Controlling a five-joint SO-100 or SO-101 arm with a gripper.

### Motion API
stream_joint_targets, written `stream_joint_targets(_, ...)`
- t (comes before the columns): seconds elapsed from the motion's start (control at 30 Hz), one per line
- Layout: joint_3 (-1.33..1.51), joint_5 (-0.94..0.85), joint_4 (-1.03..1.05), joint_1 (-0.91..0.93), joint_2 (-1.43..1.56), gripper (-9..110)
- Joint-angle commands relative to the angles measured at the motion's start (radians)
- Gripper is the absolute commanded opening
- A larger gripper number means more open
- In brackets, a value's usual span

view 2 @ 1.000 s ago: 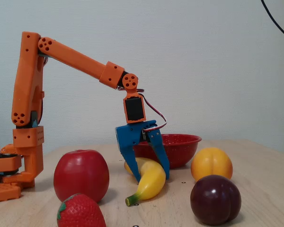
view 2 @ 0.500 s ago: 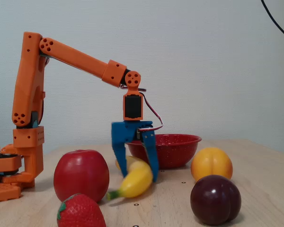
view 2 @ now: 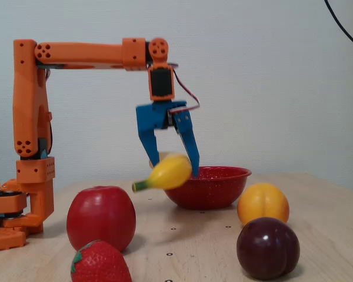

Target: Put the banana in the red bowl.

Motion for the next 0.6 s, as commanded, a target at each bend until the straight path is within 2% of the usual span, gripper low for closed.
stream_joint_targets(0.0, -0.137, -0.026, 0.046, -0.017, 0.147, 0)
stream_joint_targets(0.23, -0.259, -0.051, 0.117, 0.057, 0.212, 0)
stream_joint_targets(0.57, -0.331, -0.048, -0.057, 0.230, 0.227, 0)
